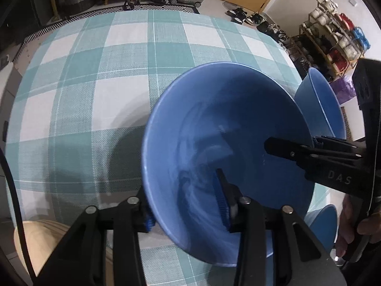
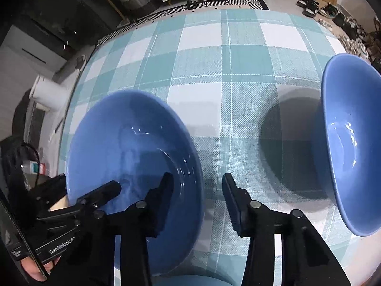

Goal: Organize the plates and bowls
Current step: 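Close the right gripper on the bowl rim opposite the left gripper, then lift the blue bowl with both grippers and carry it toward the remaining bowl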

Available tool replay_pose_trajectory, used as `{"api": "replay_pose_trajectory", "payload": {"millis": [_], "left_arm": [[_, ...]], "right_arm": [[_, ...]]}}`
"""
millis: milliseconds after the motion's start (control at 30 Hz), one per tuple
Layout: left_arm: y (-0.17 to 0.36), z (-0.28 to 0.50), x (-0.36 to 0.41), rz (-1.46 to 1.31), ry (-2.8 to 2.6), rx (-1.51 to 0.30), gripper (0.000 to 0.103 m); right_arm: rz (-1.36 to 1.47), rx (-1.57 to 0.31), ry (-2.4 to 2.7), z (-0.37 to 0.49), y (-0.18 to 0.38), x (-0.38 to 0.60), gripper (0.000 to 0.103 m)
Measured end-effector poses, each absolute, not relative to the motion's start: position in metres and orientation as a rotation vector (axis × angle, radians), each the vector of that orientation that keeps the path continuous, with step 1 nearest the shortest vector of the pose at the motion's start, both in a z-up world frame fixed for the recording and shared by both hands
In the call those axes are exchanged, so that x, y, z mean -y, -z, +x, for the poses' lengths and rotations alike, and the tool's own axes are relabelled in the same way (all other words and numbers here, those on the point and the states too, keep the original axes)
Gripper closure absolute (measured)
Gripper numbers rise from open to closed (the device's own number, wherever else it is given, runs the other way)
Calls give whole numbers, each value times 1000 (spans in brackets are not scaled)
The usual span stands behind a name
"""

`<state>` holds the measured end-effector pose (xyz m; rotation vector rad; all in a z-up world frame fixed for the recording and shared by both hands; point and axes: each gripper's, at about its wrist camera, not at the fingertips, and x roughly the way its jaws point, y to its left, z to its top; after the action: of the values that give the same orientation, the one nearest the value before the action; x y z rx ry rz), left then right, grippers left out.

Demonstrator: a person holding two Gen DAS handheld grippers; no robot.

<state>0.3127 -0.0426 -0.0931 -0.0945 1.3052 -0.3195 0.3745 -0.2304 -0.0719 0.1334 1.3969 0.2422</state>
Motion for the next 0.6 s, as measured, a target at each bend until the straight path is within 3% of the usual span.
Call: {"api": "replay_pose_trajectory", "payload": {"millis": [67, 200, 600], "left_arm": [[93, 313, 41, -108, 311, -1299, 77], [97, 315, 32, -163, 297, -1282, 89], [81, 306, 36, -132, 291, -1265, 90]], "right_arm": [[123, -1394, -247, 374, 71, 227, 78], [138, -1386, -259, 372, 70, 228, 80], [150, -1343, -251, 366, 53, 231, 84]]}}
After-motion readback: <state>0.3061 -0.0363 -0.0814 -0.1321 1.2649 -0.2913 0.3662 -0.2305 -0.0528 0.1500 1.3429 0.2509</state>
